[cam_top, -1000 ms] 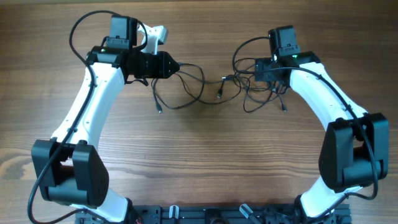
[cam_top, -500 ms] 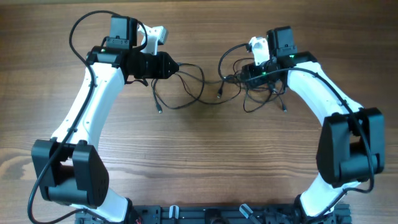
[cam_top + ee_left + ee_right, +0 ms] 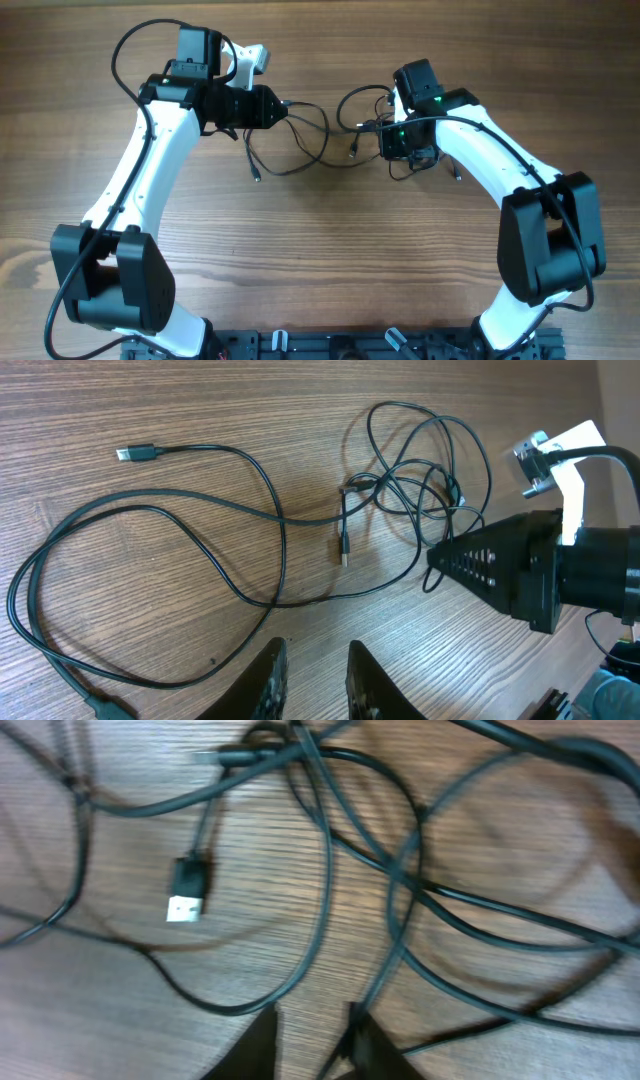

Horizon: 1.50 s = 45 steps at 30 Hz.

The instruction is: Untangle cables

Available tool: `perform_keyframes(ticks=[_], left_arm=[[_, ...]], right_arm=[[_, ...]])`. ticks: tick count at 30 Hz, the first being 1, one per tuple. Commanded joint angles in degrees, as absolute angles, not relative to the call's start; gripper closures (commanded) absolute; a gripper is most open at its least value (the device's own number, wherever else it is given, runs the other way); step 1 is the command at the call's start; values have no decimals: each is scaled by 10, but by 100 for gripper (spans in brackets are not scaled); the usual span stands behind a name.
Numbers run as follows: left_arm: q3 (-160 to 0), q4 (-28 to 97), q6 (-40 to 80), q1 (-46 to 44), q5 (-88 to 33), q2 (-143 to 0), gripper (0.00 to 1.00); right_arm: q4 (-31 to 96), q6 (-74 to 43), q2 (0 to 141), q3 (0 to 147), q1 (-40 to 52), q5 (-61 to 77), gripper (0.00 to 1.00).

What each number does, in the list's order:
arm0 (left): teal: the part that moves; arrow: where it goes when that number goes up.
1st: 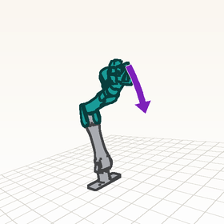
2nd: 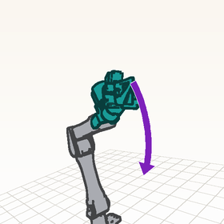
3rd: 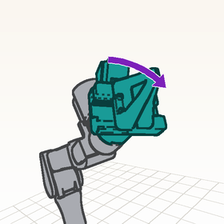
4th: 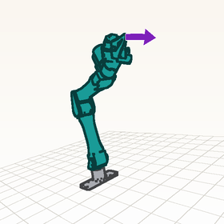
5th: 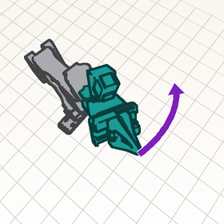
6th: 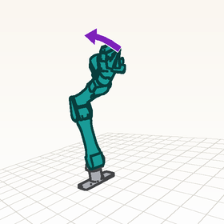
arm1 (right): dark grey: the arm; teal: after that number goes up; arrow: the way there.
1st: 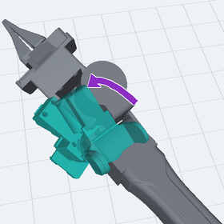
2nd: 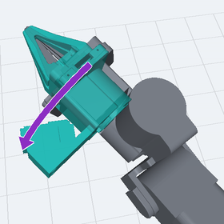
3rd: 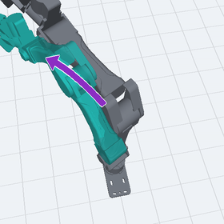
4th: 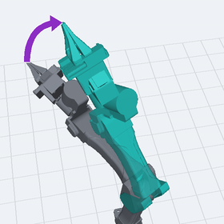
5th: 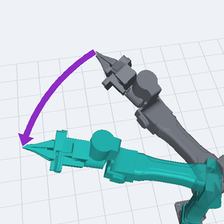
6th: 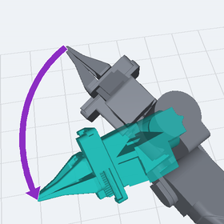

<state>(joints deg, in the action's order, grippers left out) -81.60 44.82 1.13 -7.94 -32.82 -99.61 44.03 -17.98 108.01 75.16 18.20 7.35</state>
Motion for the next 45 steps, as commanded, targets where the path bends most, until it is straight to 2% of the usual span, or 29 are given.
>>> perform_keyframes(ticks=[1, 5, 9, 15, 21, 33, 38, 45], left_arm=[[-816, 449, -1, -83, -325, -987, 78], [-816, 458, -10, -83, -325, -987, 78], [-816, 466, -21, -97, -329, -987, 78], [-816, 453, -44, -157, -366, -990, 54], [-816, 397, -43, -223, -373, -1018, 48], [-816, 293, -39, -258, -448, -1122, 50], [-816, 237, -26, -278, -449, -1148, 46], [-816, 209, -25, -283, -393, -1180, 54]], right_arm=[[447, -216, 1089, 757, 183, 0, 95], [434, -189, 1075, 759, 183, 1, 95], [449, -179, 980, 782, 178, 0, 96], [479, -168, 856, 782, 178, 0, 96], [489, -167, 813, 782, 178, -20, 96], [505, -167, 787, 784, 178, -11, 96], [505, -167, 786, 784, 178, 27, 96], [518, -164, 772, 784, 178, 65, 96]])
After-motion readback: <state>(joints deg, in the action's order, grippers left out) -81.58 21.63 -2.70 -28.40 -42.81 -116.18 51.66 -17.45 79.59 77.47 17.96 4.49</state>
